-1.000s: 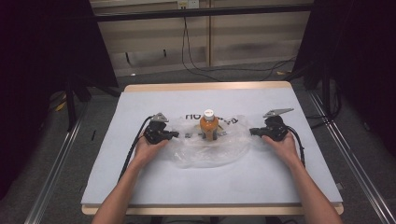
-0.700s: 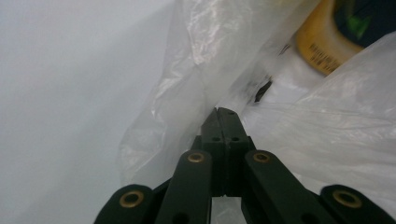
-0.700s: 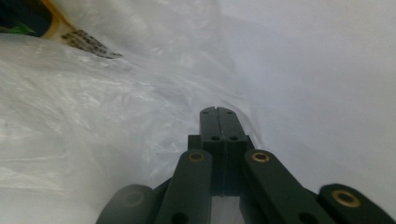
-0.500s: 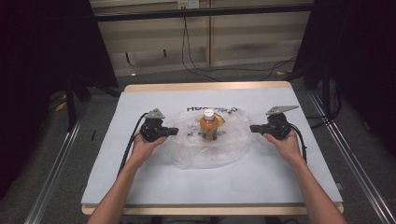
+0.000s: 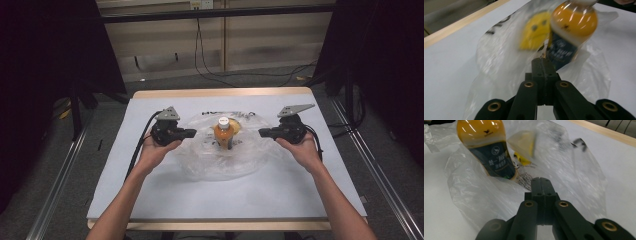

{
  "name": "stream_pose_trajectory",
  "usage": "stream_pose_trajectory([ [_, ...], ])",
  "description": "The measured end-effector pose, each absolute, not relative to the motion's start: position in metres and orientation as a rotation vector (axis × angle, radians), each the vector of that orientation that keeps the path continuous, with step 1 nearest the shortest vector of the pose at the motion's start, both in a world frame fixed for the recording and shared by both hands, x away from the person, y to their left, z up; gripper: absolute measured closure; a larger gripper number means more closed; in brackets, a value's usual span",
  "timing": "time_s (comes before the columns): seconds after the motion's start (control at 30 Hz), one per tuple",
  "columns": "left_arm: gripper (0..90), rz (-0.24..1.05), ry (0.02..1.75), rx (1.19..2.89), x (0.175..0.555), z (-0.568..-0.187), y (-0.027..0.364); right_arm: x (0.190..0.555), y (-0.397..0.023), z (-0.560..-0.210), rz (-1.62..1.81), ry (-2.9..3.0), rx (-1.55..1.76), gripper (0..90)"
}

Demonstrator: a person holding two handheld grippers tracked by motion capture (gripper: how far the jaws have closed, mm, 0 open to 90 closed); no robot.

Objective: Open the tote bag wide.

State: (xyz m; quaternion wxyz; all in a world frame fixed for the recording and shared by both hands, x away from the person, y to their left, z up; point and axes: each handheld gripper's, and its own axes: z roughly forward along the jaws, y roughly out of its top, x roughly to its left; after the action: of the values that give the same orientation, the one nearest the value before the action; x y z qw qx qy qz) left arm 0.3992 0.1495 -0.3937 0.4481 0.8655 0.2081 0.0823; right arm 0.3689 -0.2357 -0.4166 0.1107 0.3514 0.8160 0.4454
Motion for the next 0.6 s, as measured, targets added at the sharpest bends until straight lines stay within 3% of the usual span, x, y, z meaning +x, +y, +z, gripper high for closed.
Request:
stream_pose_trajectory([
  [0.17,90.0,0.167,0.457,2.217,0.401,-0.390,0.119,0.383,-0.211,-0.406,1.270,2.481,0.974,90.0],
  [0.37,90.0,0.076,0.454,2.387,0.420,-0.425,0.097,0.405,-0.178,-0.417,1.133,2.655,0.944,90.0],
  [0.6,90.0,-0.001,0.459,2.479,0.412,-0.459,0.084,0.437,-0.154,-0.430,0.951,2.817,0.991,90.0],
])
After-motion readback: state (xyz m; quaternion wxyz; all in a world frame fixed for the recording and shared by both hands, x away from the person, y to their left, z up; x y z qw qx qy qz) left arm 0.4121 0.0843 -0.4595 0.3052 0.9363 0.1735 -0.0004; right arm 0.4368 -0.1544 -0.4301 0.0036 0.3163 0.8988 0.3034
